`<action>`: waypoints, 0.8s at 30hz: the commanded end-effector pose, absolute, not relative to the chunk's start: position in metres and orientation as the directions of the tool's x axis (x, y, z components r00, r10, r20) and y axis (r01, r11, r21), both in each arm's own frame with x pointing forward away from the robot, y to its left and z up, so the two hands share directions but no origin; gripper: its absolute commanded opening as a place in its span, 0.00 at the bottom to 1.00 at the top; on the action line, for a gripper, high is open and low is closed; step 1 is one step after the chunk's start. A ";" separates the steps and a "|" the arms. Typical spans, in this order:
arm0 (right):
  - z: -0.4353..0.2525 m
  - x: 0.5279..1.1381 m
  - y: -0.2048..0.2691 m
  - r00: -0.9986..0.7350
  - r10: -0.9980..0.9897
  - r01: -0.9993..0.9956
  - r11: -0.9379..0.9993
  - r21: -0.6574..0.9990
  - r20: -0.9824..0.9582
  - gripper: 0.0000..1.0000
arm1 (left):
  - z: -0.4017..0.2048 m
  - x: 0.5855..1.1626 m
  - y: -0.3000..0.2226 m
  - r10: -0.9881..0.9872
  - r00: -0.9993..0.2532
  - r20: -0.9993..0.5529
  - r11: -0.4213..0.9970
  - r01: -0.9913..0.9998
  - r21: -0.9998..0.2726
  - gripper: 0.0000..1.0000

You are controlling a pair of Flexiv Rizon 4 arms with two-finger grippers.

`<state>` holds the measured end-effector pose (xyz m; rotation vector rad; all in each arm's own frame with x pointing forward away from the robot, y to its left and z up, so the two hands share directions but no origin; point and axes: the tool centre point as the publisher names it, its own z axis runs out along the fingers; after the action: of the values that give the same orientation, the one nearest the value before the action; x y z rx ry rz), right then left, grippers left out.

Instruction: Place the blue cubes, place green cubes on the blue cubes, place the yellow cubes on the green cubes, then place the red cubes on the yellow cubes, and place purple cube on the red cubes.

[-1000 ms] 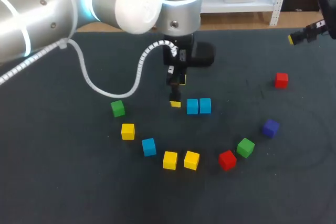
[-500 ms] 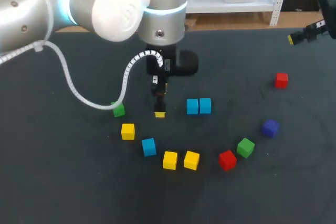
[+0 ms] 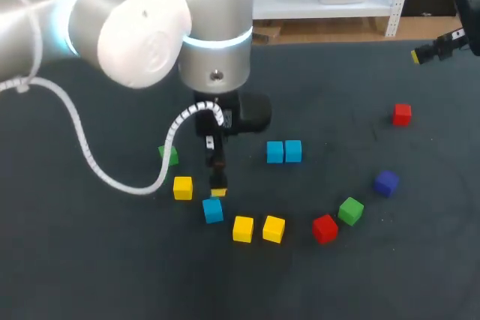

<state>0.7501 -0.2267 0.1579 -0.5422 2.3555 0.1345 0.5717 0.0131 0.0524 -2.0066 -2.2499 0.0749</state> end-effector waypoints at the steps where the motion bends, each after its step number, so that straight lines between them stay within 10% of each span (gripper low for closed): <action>1: 0.156 0.749 -0.225 -0.659 -0.342 -0.412 0.909 -0.060 -0.670 1.00 | 0.039 0.561 0.022 0.988 -0.145 0.050 0.148 0.987 -0.062 1.00; 24: 0.156 0.749 -0.225 -0.659 -0.342 -0.412 0.909 -0.060 -0.670 1.00 | 0.017 0.536 0.009 0.989 -0.133 0.067 0.139 0.985 -0.098 0.91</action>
<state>0.7501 -0.2266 0.1579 -0.5423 2.3555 0.1345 0.5347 0.0119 0.0172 -1.9919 -2.2890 0.0496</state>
